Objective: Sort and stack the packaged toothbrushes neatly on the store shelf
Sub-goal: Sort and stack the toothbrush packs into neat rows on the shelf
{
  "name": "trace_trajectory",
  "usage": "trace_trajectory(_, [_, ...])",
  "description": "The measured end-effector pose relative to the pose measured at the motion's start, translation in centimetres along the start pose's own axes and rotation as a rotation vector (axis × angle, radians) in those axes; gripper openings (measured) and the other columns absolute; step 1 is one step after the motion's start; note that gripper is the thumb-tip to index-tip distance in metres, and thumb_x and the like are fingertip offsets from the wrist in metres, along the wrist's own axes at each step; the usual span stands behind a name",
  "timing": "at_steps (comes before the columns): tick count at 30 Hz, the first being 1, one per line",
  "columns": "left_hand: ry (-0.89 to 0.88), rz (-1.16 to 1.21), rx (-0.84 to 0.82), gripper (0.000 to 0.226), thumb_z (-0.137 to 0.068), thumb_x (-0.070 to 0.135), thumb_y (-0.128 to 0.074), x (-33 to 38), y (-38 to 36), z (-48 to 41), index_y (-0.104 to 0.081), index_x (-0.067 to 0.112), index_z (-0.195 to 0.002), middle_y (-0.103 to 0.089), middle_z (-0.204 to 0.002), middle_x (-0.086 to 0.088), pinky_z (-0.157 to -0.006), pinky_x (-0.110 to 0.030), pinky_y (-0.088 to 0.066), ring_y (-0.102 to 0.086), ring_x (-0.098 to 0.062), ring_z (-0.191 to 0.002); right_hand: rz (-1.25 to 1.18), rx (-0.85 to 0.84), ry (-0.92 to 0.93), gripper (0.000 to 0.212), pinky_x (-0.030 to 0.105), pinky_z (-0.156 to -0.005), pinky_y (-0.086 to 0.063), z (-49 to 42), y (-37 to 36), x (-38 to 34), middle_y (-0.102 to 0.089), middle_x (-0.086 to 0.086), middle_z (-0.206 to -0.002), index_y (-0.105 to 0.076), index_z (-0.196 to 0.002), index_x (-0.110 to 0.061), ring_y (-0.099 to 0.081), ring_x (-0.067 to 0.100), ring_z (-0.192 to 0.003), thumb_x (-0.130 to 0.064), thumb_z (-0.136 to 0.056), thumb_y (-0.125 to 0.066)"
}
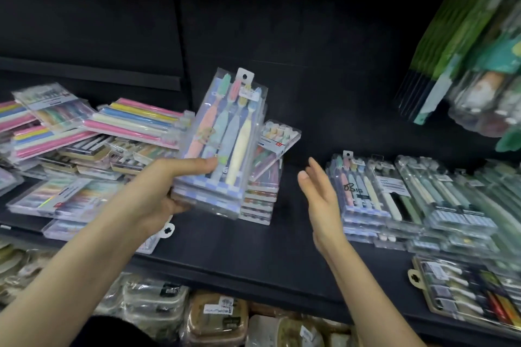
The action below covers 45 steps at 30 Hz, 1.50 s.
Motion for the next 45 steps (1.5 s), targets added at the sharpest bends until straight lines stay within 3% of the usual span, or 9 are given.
trace_trajectory(4, [0.142,0.028,-0.124,0.036,-0.045,0.026,-0.072,-3.3,-6.7,0.7,-0.073,0.015,-0.079,-0.074,-0.076,0.000,-0.056,-0.024,-0.049,-0.069,-0.012,-0.061,0.161,0.081,0.179,0.030,0.012,-0.093,-0.045,3.5,5.9,-4.3,-0.059,-0.018,-0.123,-0.057,-0.117,-0.038,-0.055,-0.007,-0.113,-0.033,-0.088,-0.056])
trace_trajectory(8, [0.287,0.035,-0.180,0.047,-0.053,0.027,-0.079,-8.9,-11.8,1.1,-0.072,0.014,-0.097,-0.075,-0.089,-0.004,-0.072,-0.032,-0.052,-0.070,-0.022,-0.080,0.263,0.152,0.186,0.025,0.019,-0.090,-0.044,5.6,11.0,-5.3,-0.063,-0.014,-0.118,-0.060,-0.116,-0.032,-0.057,-0.002,-0.109,-0.024,-0.093,-0.056])
trace_trajectory(12, [0.347,0.081,-0.143,0.026,-0.076,0.020,-0.074,-12.5,-13.8,0.9,-0.070,0.010,-0.099,-0.074,-0.074,-0.002,-0.041,-0.016,-0.045,-0.069,-0.015,-0.057,0.296,0.205,0.152,0.022,0.016,-0.084,-0.045,7.0,13.8,-5.0,-0.064,-0.018,-0.111,-0.061,-0.112,-0.030,-0.059,-0.005,-0.102,-0.022,-0.092,-0.056])
trace_trajectory(16, [0.364,0.086,-0.072,0.017,-0.077,0.024,-0.074,-13.6,-13.6,-0.6,-0.068,0.013,-0.087,-0.070,-0.060,-0.001,-0.031,-0.017,-0.040,-0.067,-0.016,-0.047,0.364,0.184,0.116,0.020,0.005,-0.076,-0.043,7.7,14.4,-4.1,-0.063,-0.017,-0.112,-0.062,-0.110,-0.032,-0.057,-0.011,-0.095,-0.026,-0.091,-0.057])
trace_trajectory(21, [0.447,0.060,-0.092,0.021,-0.078,0.026,-0.074,-14.7,-14.1,-3.1,-0.065,0.012,-0.088,-0.072,-0.067,-0.005,-0.038,-0.022,-0.047,-0.069,-0.021,-0.054,0.568,0.101,0.087,0.026,0.029,-0.094,-0.046,7.6,13.3,-3.0,-0.058,-0.017,-0.121,-0.058,-0.111,-0.039,-0.055,0.005,-0.112,-0.024,-0.091,-0.063])
trace_trajectory(25, [0.293,-0.154,-0.047,0.058,-0.078,0.042,-0.073,-14.1,-14.6,-6.2,-0.057,0.010,-0.124,-0.058,-0.128,-0.008,-0.088,-0.033,-0.046,-0.058,-0.026,-0.110,0.994,0.021,0.288,0.037,0.036,-0.100,-0.039,7.5,10.8,-3.4,-0.060,-0.005,-0.123,-0.064,-0.121,-0.023,-0.051,0.021,-0.120,-0.037,-0.087,-0.068])
trace_trajectory(30, [-0.083,-0.721,0.109,0.060,-0.094,0.039,-0.054,-11.3,-14.3,-6.9,-0.037,0.003,-0.139,-0.050,-0.136,-0.014,-0.079,-0.025,-0.033,-0.051,-0.026,-0.110,1.359,-0.044,0.455,0.047,0.053,-0.091,-0.049,6.5,7.0,-2.2,-0.066,0.013,-0.115,-0.072,-0.109,-0.020,-0.060,0.037,-0.108,-0.038,-0.068,-0.085])
trace_trajectory(40, [-0.672,-0.964,0.168,0.034,-0.091,0.018,-0.061,-8.6,-14.1,-0.7,-0.058,0.008,-0.123,-0.055,-0.123,-0.007,-0.089,-0.022,-0.035,-0.052,-0.024,-0.113,1.427,0.146,0.506,0.040,0.058,-0.101,-0.040,8.1,9.6,-3.2,-0.065,0.011,-0.118,-0.070,-0.114,-0.021,-0.061,0.033,-0.111,-0.034,-0.076,-0.077])
trace_trajectory(45, [-0.822,-1.075,0.102,0.024,-0.081,0.008,-0.072,-10.0,-13.8,1.4,-0.068,0.003,-0.104,-0.063,-0.105,-0.009,-0.083,-0.031,-0.044,-0.061,-0.029,-0.097,1.491,0.251,0.100,0.050,0.057,-0.102,-0.037,11.1,23.9,-4.3,-0.067,0.011,-0.117,-0.072,-0.110,-0.017,-0.061,0.035,-0.108,-0.055,-0.084,-0.051])
Point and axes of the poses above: each hand's wrist, its own z-axis away from the middle knuckle, its own y-axis out of the back of the hand, x = y × z, the point moved 7 cm from there along -z, towards the middle knuckle
